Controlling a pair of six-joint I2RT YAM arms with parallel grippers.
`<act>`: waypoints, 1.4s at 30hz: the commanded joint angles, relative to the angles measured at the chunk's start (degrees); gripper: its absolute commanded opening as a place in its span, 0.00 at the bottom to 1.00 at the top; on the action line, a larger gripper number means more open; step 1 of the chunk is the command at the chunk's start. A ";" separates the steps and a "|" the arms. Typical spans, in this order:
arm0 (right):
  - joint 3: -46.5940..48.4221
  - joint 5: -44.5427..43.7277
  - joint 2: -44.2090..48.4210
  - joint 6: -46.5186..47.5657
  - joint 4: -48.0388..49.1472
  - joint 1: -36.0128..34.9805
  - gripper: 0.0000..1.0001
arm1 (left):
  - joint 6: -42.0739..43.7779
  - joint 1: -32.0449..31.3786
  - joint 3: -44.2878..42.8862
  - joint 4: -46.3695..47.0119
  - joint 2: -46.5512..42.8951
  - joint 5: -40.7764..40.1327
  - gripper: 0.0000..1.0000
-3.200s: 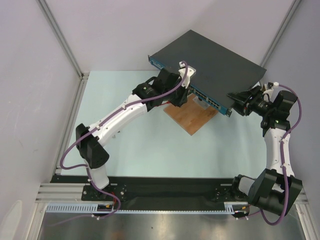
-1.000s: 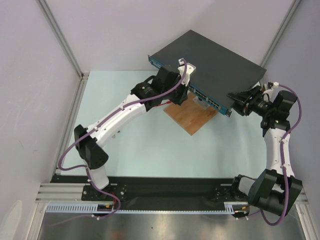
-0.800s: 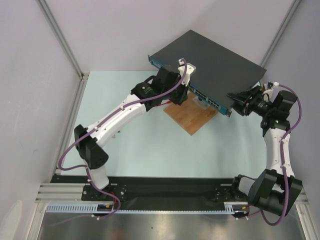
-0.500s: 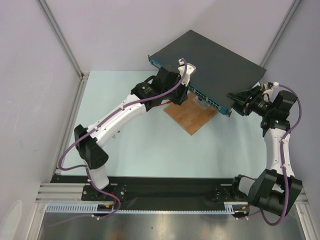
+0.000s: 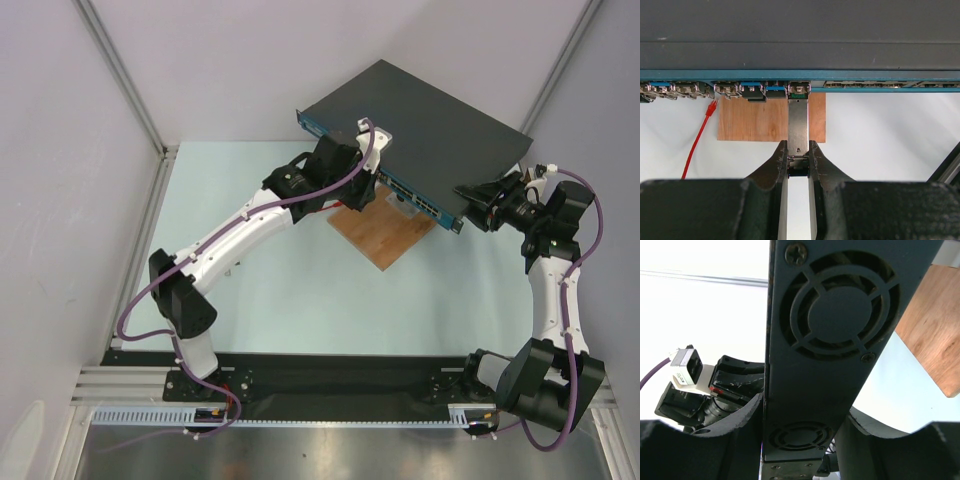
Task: Insert the plug into the switch port
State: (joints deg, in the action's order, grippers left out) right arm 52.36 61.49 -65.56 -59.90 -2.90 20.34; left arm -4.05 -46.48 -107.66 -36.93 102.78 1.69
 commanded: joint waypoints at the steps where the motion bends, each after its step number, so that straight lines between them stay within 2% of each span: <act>1: 1.61 -3.49 -0.18 8.13 7.03 -2.50 0.00 | 0.54 0.60 0.34 7.22 1.19 -1.52 0.00; 17: 1.69 -2.87 -0.27 7.34 7.73 -2.58 0.00 | 0.98 0.42 0.61 8.01 2.33 -4.94 0.00; 28: 1.52 -4.28 0.34 9.01 6.15 -2.85 0.00 | -2.10 0.16 -1.50 6.87 4.09 -6.44 0.00; 35: 2.13 -5.86 0.87 12.52 3.17 -3.37 0.00 | -2.45 0.07 -2.20 6.34 3.74 -8.02 0.00; 42: 4.07 -8.85 1.66 19.64 -4.04 -4.87 0.00 | -2.54 -0.10 -4.40 5.29 3.74 -9.78 0.00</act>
State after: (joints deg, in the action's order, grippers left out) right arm 53.95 58.83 -64.77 -56.49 -7.88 19.29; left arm -5.69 -47.48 -108.73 -38.79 103.98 -2.13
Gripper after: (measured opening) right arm 0.546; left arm 0.190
